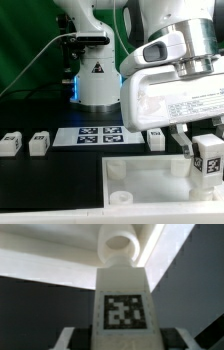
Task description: Assemble one leg
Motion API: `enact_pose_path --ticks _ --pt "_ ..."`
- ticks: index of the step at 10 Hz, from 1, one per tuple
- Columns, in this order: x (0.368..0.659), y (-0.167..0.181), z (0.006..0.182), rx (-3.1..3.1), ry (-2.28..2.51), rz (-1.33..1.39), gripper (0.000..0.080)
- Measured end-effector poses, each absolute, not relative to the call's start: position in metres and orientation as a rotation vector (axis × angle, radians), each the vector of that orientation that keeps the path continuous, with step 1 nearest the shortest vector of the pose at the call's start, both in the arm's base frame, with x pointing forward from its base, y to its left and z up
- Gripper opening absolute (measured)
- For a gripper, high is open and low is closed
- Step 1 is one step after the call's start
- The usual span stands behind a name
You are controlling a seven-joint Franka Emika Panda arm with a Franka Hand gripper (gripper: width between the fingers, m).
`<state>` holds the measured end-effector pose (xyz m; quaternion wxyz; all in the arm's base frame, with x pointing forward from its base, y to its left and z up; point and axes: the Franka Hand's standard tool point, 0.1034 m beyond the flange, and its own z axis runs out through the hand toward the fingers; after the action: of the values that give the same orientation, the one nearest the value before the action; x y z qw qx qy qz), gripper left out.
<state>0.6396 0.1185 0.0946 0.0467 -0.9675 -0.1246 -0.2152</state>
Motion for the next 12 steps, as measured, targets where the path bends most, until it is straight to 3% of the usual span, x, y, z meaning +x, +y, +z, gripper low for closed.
enact_pose_path --ticks 7,12 --pt "0.623 0.131 0.095 -2.945 -0.417 -0.678 0.0293" --pt "0.625 0.121 0.095 -2.947 -0.404 -0.713 0.0293"
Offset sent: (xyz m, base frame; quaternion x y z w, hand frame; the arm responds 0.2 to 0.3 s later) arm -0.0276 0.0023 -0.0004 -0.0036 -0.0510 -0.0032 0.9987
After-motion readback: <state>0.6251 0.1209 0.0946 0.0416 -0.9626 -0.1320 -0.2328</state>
